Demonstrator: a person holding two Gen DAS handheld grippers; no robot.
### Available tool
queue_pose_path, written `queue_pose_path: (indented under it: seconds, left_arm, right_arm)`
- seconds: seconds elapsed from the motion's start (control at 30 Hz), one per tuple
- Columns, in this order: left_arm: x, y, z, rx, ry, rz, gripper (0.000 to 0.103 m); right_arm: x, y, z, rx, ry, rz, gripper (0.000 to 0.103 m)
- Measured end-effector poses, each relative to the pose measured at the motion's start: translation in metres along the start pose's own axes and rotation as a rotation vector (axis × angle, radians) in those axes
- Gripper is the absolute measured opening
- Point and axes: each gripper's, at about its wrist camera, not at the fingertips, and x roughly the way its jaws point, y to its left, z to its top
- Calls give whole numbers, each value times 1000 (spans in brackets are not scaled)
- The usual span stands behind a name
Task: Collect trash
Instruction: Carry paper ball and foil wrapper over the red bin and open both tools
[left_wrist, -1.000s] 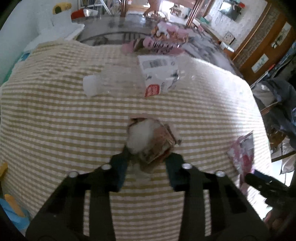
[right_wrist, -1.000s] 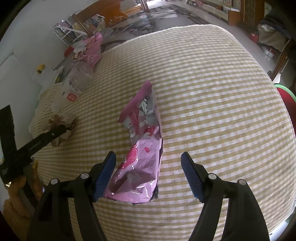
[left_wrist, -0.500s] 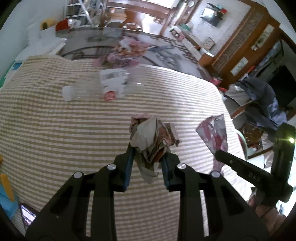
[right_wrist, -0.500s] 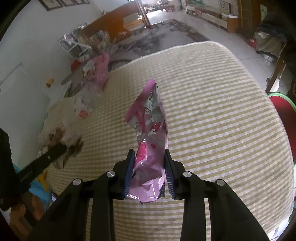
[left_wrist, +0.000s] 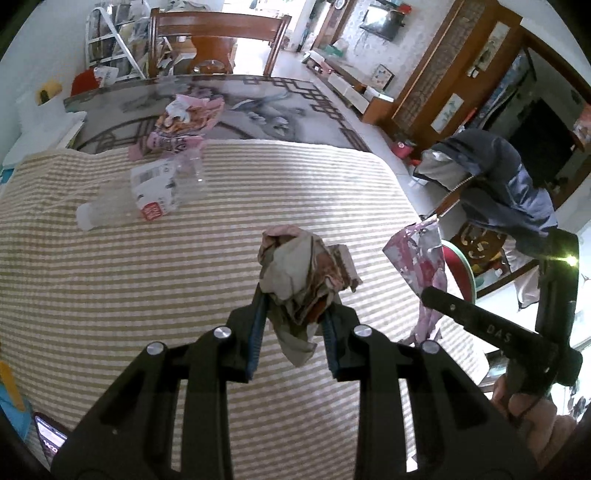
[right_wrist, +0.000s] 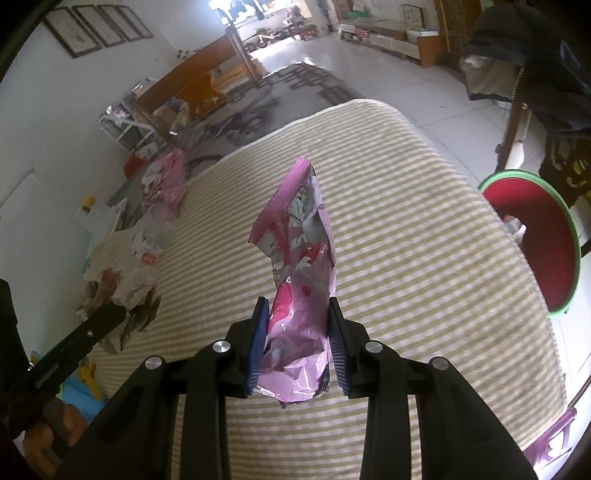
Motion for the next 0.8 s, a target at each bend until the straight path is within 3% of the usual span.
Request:
queue_pose_path:
  seconds: [0.8]
  left_arm:
    - [30,-93,10,44,8,2,27]
  right_arm:
    - [-29,-87,28,39,-13,17,31]
